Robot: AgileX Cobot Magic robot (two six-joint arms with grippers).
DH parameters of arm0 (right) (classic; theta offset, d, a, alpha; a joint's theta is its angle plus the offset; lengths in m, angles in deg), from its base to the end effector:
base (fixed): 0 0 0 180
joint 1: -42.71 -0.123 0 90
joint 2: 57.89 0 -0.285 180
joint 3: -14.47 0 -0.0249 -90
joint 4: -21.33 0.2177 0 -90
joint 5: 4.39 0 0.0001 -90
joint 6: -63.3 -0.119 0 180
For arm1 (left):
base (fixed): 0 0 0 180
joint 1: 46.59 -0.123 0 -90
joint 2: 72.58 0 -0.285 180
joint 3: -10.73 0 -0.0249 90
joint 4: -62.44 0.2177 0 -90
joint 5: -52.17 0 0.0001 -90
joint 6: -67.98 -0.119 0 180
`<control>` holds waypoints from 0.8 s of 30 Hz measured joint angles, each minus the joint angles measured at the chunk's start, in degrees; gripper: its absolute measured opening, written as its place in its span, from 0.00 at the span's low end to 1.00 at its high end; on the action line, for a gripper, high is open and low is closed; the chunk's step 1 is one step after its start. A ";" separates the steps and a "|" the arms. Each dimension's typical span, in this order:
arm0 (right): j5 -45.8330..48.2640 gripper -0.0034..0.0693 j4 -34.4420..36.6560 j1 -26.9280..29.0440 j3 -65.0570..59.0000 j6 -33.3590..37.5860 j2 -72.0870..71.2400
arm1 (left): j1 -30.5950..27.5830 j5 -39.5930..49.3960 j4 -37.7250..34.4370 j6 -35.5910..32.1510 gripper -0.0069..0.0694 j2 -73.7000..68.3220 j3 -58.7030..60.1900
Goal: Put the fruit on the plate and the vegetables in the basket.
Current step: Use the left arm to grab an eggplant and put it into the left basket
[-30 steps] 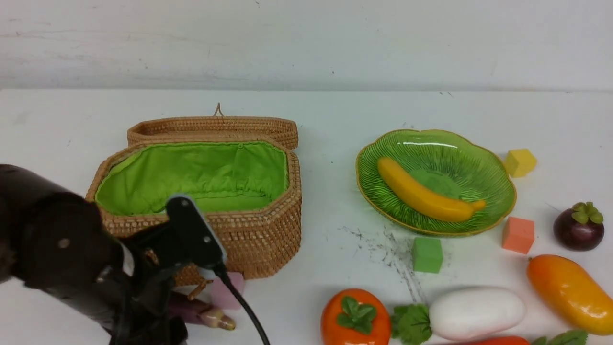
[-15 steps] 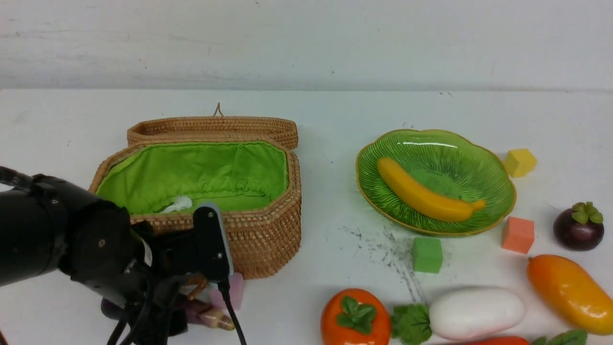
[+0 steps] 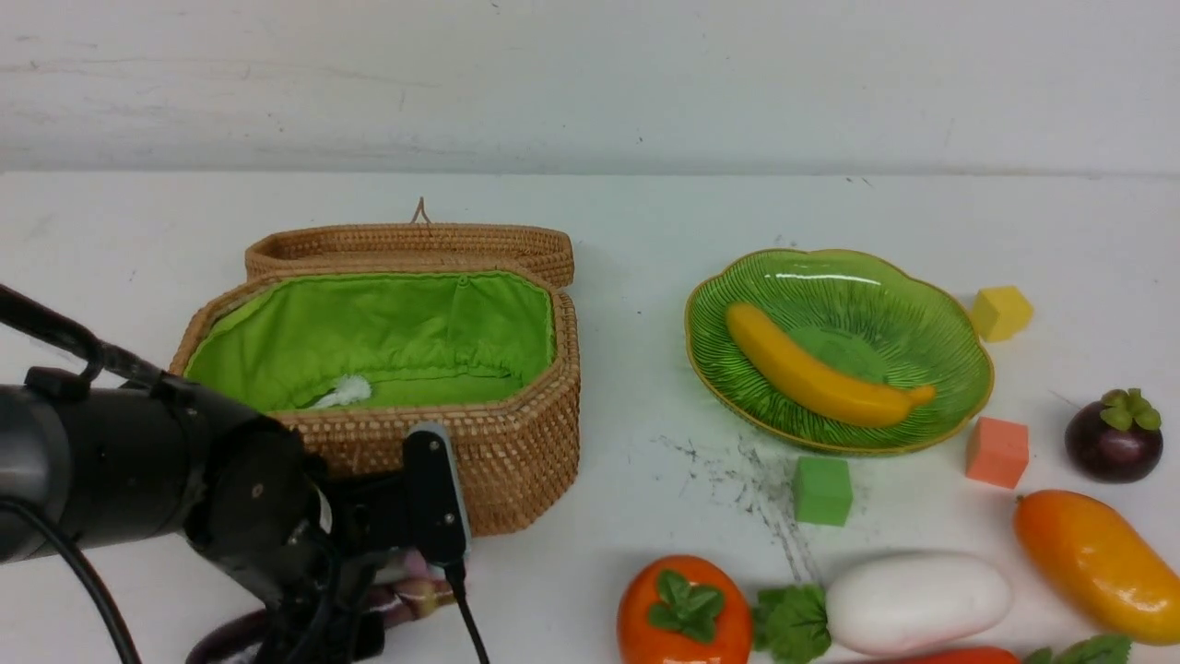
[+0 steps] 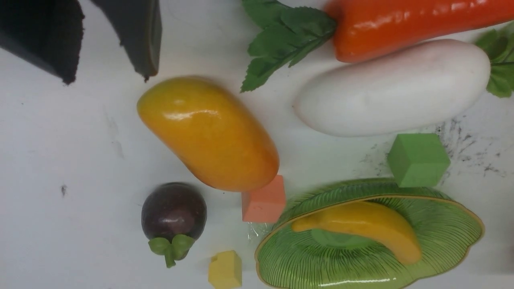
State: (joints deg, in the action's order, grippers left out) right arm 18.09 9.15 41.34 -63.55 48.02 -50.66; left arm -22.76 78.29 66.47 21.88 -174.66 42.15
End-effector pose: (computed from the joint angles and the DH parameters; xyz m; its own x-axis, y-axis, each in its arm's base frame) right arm 0.0456 -0.0085 0.1664 -0.2924 0.0626 -0.9542 0.0738 0.9964 0.0427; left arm 0.2541 -0.1082 0.1584 -0.2537 0.9456 -0.2036 0.9086 0.3051 0.2851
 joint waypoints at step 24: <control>0.00 0.38 -0.05 0.00 0.00 0.00 0.00 | 0.00 21.48 -9.57 2.23 0.52 19.76 -0.10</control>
State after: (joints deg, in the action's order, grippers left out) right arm 18.09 9.10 41.34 -63.55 48.02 -50.66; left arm -22.76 99.77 56.90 24.10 -154.90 42.04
